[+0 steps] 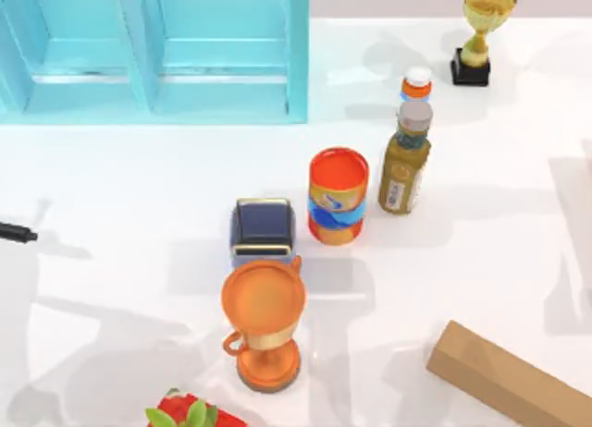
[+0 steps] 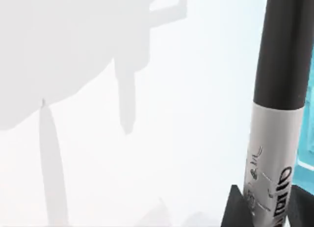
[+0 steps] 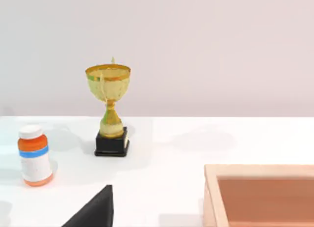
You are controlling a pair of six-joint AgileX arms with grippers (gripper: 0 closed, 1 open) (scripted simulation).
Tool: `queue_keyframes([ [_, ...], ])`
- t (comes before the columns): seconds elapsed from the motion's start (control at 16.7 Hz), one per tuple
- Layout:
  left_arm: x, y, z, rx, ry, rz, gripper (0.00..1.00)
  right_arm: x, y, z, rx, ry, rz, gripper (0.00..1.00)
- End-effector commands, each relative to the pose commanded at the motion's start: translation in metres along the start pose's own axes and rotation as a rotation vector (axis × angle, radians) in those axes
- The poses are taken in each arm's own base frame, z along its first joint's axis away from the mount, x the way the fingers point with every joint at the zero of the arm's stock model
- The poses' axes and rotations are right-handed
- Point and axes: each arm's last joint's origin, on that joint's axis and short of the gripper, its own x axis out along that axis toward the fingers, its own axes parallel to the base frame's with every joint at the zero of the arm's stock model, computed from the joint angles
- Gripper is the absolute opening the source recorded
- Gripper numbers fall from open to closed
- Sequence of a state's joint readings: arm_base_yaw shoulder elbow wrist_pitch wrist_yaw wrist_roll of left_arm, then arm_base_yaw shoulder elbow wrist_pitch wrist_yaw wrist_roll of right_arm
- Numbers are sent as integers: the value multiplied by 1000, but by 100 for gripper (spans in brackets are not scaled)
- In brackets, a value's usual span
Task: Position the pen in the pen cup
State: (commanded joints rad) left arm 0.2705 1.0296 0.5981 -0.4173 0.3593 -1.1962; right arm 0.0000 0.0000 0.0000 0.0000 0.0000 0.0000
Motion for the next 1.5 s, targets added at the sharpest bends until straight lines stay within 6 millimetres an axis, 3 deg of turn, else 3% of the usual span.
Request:
queue_keyframes([
  [0.3,-38,16,-15,6,-2,0,0,0,0,0,0,0,0,100],
  [0.84,-40,13,-17,34,-17,5,0,0,0,0,0,0,0,100],
  [1.2,-18,-28,-29,269,-187,31,0,0,0,0,0,0,0,100],
  [1.5,18,-78,-71,563,-403,26,0,0,0,0,0,0,0,100],
])
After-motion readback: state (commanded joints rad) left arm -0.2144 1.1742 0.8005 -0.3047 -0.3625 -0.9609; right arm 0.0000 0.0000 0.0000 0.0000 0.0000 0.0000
